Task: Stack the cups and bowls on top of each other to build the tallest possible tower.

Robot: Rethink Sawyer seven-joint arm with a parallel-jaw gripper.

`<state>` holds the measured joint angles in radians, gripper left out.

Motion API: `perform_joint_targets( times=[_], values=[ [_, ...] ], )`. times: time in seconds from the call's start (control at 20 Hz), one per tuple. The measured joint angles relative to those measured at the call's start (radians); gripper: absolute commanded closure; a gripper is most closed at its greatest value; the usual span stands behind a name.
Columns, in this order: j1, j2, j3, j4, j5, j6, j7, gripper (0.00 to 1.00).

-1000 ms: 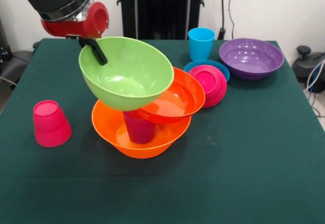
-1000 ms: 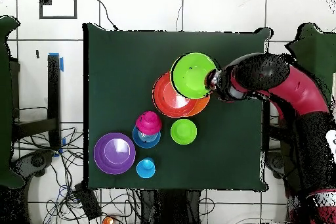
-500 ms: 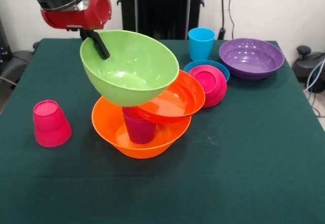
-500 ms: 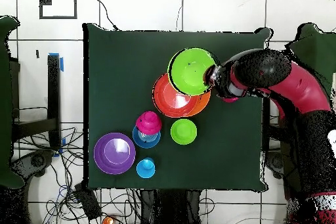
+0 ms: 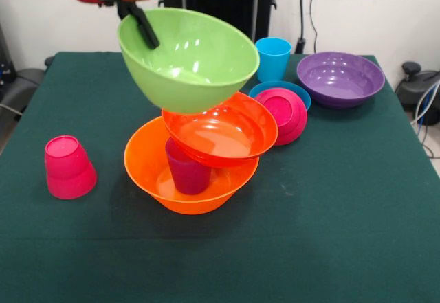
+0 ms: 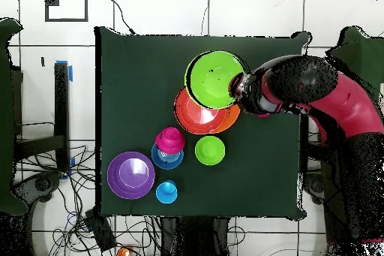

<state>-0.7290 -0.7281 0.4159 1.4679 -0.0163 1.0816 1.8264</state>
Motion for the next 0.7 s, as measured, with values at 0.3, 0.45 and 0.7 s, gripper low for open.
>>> perform_joint_targets(
  times=[0.3,0.45,0.7],
  values=[
    [0.009,-0.029,0.000,0.030,0.015,-0.001,0.000,1.00],
    [0.013,-0.029,0.000,0.042,0.015,-0.012,0.000,1.00],
    [0.021,-0.021,0.000,0.069,0.014,-0.052,0.000,1.00]
  ],
)
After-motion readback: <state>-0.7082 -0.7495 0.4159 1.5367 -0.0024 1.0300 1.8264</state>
